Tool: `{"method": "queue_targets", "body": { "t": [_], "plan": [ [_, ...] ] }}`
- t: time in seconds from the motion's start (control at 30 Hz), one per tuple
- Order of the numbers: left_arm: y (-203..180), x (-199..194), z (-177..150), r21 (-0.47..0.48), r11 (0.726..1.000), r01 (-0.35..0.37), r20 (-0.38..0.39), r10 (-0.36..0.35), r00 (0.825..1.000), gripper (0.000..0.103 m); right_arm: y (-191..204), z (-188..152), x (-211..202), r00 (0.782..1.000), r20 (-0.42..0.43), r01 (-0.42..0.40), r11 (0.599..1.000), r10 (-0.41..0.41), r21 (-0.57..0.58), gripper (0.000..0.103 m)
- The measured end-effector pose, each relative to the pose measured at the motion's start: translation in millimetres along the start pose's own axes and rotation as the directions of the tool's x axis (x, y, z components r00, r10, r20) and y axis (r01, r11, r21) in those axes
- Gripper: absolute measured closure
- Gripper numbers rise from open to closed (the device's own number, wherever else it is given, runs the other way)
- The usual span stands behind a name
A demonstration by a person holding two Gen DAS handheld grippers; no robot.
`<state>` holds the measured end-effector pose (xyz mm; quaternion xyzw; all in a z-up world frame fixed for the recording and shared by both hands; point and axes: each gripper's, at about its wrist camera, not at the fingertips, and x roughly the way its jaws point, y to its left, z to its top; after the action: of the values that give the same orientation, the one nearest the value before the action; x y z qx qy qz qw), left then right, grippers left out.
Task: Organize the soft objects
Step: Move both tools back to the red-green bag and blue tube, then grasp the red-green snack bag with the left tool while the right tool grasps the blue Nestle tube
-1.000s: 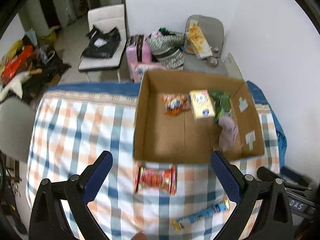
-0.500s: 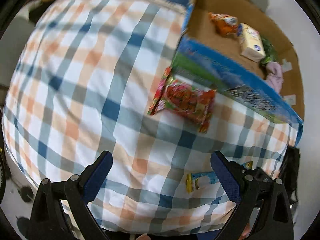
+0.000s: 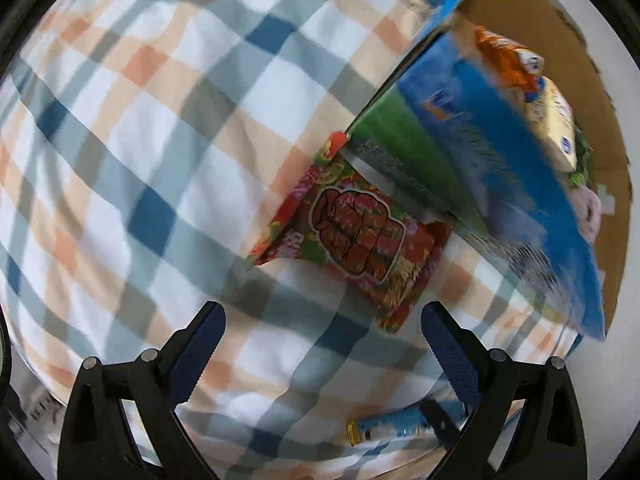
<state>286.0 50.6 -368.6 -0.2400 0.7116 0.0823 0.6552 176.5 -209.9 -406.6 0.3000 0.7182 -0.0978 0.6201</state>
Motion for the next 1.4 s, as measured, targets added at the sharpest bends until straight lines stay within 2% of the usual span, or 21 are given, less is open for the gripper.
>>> {"method": "queue_targets", "body": {
  "t": [0.07, 0.2, 0.33, 0.37, 0.4, 0.43, 0.5, 0.6, 0.7, 0.93, 1.03, 1.07, 1.13, 1.17, 1.2, 1.27, 1.4],
  "plan": [
    [-3.6, 10.1, 1.1, -0.024, 1.0, 0.011, -0.007, -0.012, 1.0, 0.003, -1.7, 0.9, -7.1, 1.0, 0.015, 0.016, 1.0, -0.016, -0.009, 0.081],
    [-23.5, 31.4, 0.8, 0.01, 1.0, -0.015, -0.022, 0.015, 1.0, 0.003, -3.6, 0.9, -13.0, 0.999, 0.027, 0.025, 1.0, -0.025, -0.001, 0.081],
    [-32.2, 32.4, 2.5, 0.034, 0.999, -0.031, 0.046, 0.029, 0.998, 0.003, -4.7, 1.7, -16.4, 0.999, 0.032, 0.032, 0.999, -0.032, 0.008, 0.081],
    [-32.0, 31.9, 3.1, 0.052, 0.999, -0.016, 0.038, 0.014, 0.999, 0.01, -1.5, 1.0, -15.2, 0.999, 0.034, 0.034, 0.999, -0.034, 0.005, 0.081],
    [-29.7, 31.3, 3.8, 0.057, 0.998, -0.003, 0.044, 0.001, 0.999, 0.027, -1.6, 0.8, -15.4, 0.999, 0.036, 0.035, 0.999, -0.035, 0.0, 0.081],
    [-25.8, 30.6, 4.5, 0.055, 0.998, 0.019, 0.045, -0.022, 0.999, 0.035, -3.4, 0.6, -15.8, 0.998, 0.04, 0.038, 0.999, -0.038, -0.004, 0.081],
    [-20.3, 29.9, 6.3, 0.063, 0.997, 0.033, 0.045, -0.036, 0.998, 0.062, 0.2, -0.1, -16.0, 0.998, 0.043, 0.04, 0.999, -0.039, -0.011, 0.081],
    [-13.8, 26.4, 4.7, 0.079, 0.996, 0.046, 0.039, -0.049, 0.998, 0.07, -13.1, 2.9, -25.4, 0.998, 0.044, 0.035, 0.999, -0.035, -0.017, 0.081],
    [1.7, 18.1, -1.7, 0.092, 0.994, 0.052, 0.022, -0.054, 0.998, 0.074, -6.7, 4.9, -23.1, 0.999, 0.039, 0.034, 0.999, -0.033, -0.037, 0.081],
    [48.5, 0.4, -20.0, 0.132, 0.99, 0.041, -0.02, -0.039, 0.999, 0.075, 18.4, 3.9, -15.7, 0.999, 0.015, 0.038, 0.995, -0.036, -0.094, 0.081],
    [64.1, -13.7, -19.6, 0.098, 0.993, 0.068, -0.037, -0.065, 0.997, 0.071, 24.8, 4.0, -10.7, 0.999, 0.003, 0.033, 0.993, -0.033, -0.109, 0.081],
    [70.6, -20.9, -18.8, 0.072, 0.992, 0.101, -0.035, -0.098, 0.995, 0.069, 26.1, 3.5, -9.6, 0.999, 0.004, 0.034, 0.993, -0.034, -0.114, 0.081],
    [72.0, -28.3, -12.6, 0.028, 0.988, 0.152, -0.017, -0.151, 0.988, 0.051, 30.8, 3.8, -10.4, 0.999, 0.003, 0.032, 0.992, -0.032, -0.125, 0.081],
    [72.7, -32.2, -8.5, 0.013, 0.987, 0.162, 0.0, -0.162, 0.987, 0.038, 32.4, 3.9, -10.1, 0.999, 0.006, 0.037, 0.991, -0.036, -0.128, 0.081],
    [68.3, -32.2, -4.2, -0.004, 0.987, 0.161, 0.023, -0.161, 0.987, 0.034, 36.3, 6.2, -12.0, 0.999, 0.007, 0.044, 0.99, -0.043, -0.132, 0.081],
    [58.6, -22.6, 7.6, -0.016, 0.991, 0.132, 0.025, -0.132, 0.991, 0.033, 39.3, 8.8, -11.8, 0.999, -0.004, 0.041, 0.991, -0.042, -0.131, 0.081],
    [45.4, 11.6, 28.0, 0.015, 1.0, 0.014, -0.076, -0.013, 0.997, 0.033, 29.9, 13.7, -20.2, 1.0, -0.012, 0.026, 0.992, -0.028, -0.121, 0.08]
  ]
}}
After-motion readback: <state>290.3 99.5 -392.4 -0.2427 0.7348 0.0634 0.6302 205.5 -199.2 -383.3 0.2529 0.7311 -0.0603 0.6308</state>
